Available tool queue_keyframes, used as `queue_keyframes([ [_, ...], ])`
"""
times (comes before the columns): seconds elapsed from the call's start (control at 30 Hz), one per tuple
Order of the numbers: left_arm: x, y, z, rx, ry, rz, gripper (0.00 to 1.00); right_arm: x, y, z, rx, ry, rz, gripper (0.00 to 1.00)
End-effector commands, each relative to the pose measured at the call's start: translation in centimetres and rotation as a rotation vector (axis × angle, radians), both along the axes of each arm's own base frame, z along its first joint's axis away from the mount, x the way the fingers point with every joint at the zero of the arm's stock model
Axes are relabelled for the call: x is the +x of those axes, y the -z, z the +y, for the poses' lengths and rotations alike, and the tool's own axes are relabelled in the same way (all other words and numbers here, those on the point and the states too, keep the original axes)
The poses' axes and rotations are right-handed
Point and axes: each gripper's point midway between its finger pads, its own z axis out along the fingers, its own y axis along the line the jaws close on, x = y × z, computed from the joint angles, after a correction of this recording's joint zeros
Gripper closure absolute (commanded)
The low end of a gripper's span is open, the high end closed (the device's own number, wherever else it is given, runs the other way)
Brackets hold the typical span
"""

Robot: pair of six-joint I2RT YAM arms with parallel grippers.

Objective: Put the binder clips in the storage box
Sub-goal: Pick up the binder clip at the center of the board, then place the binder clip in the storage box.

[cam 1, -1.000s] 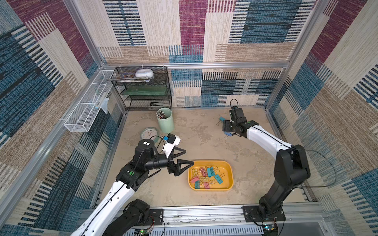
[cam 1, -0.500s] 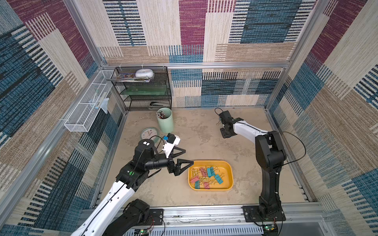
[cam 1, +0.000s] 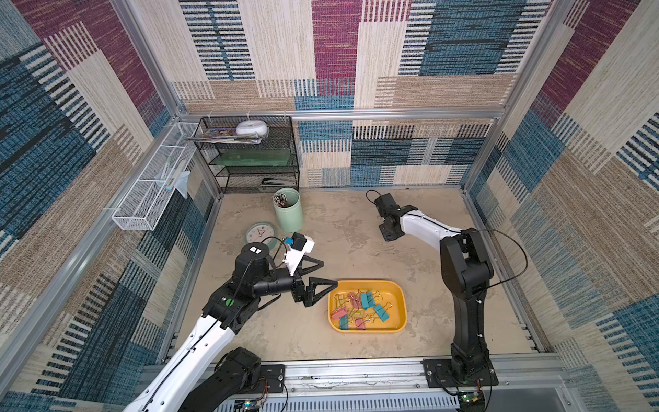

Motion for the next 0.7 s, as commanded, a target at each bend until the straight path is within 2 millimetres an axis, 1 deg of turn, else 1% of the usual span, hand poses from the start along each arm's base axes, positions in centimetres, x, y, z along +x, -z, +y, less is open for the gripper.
queue_keyframes([
  [0.0,-0.2,-0.1,0.0,0.003,0.010,-0.007,0.01,-1.3,-2.7,0.7,0.076,-0.002,-0.037,1.00],
  [0.1,-0.2,-0.1,0.0,0.003,0.008,-0.008,0.01,-3.5,-5.6,1.1,0.179,-0.011,-0.075,1.00],
  [0.2,-0.1,-0.1,0.0,0.003,0.006,-0.008,0.00,-6.2,-8.4,1.8,0.308,-0.030,-0.106,1.00],
  [0.27,-0.1,-0.1,0.0,0.003,0.005,-0.009,0.00,-8.6,-10.4,2.4,0.421,-0.057,-0.124,1.00],
  [0.3,-0.1,-0.1,0.0,0.003,0.004,-0.009,0.00,-9.7,-11.2,3.0,0.466,-0.100,-0.120,1.00],
  [0.4,-0.2,-0.1,0.1,0.005,0.002,-0.011,0.01,-13.4,-12.9,4.2,0.623,-0.158,-0.104,1.00],
  [0.53,-0.2,-0.1,0.0,0.005,0.004,-0.008,0.01,-18.5,-13.6,5.2,0.816,-0.193,-0.059,1.00],
  [0.6,-0.2,-0.1,0.0,0.004,0.005,-0.005,0.01,-20.8,-13.3,5.8,0.908,-0.209,-0.017,1.00],
  [0.67,-0.1,-0.1,0.0,0.004,0.005,-0.004,0.00,-22.9,-12.5,6.3,0.984,-0.215,0.035,1.00],
])
